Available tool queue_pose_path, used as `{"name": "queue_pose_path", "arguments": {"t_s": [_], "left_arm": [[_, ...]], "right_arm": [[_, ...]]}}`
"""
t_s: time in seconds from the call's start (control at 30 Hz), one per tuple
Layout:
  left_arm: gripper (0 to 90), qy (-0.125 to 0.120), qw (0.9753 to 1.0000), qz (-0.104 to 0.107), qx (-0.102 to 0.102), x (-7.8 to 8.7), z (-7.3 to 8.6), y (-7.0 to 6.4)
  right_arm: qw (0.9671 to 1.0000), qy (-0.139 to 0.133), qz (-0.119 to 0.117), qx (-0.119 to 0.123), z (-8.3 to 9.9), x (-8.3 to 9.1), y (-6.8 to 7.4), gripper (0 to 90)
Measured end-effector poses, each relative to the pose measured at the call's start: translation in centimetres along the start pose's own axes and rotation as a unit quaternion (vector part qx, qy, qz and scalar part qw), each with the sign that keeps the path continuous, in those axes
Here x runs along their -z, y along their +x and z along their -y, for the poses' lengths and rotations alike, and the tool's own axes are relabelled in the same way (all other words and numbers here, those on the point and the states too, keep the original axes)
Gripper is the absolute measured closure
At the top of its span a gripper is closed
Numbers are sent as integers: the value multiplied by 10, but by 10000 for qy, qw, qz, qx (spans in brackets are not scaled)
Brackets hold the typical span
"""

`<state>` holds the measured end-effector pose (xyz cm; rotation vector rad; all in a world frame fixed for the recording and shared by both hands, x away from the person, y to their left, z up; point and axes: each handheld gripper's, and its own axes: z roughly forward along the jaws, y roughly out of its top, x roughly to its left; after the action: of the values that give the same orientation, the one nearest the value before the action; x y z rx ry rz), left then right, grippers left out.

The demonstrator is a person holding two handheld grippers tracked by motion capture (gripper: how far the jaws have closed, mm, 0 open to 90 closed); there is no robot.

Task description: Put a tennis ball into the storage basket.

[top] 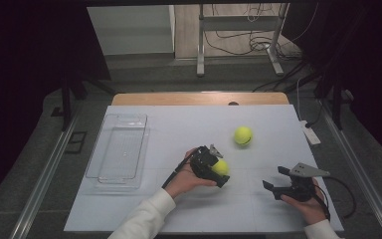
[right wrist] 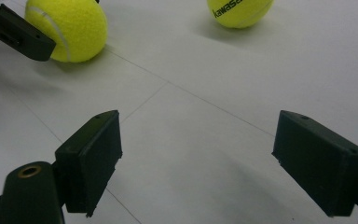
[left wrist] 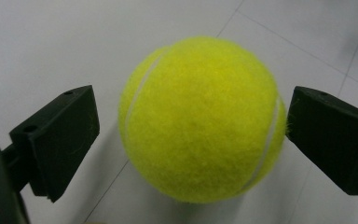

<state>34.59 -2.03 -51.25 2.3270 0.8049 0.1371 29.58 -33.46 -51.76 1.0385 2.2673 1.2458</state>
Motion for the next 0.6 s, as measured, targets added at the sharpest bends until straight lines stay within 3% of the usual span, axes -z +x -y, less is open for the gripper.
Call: {"name": "queue_pose_path", "arguments": {"t_s": [0.13,0.33,0.4,0.6], "left_arm": [[81,18,10000,-78,-8,-1,0,0],[253,-95,9998,-151,-45,3,1,-2],[256,-59,9997,-196,-161,3,1,-3],[262,-60,9995,-209,-212,4,2,-3]], "right_arm": [[10000,9,16,-4,0,0,-1,159],[10000,2,14,-4,0,0,0,159],[10000,3,12,-4,0,0,0,159],[10000,1,14,-3,0,0,-1,159]]}}
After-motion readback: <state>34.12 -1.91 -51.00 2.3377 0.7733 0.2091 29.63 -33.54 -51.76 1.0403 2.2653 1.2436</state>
